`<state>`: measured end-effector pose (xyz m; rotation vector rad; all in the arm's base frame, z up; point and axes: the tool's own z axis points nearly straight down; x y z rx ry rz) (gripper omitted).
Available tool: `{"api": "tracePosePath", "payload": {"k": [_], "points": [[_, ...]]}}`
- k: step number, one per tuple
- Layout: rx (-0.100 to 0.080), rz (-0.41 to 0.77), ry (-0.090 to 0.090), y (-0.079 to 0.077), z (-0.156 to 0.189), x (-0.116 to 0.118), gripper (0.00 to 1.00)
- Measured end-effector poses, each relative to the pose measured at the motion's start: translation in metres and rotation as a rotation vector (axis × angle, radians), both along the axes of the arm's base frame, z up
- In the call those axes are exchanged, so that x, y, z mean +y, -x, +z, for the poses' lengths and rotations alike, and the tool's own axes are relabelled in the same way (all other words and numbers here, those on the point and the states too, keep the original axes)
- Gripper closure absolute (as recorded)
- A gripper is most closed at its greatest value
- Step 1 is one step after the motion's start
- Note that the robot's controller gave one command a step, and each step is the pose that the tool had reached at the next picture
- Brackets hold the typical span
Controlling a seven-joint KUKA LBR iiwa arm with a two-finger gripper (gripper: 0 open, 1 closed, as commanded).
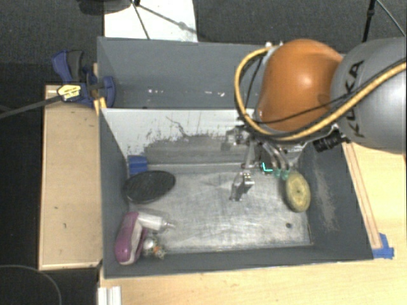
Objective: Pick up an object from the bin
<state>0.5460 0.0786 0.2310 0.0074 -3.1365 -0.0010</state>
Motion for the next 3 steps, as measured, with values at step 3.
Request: {"api": "tracePosePath", "payload": {"k": [3], "points": [[-0.012, 0.097, -0.002, -0.043, -0.16, 0.133, 0.0]]}}
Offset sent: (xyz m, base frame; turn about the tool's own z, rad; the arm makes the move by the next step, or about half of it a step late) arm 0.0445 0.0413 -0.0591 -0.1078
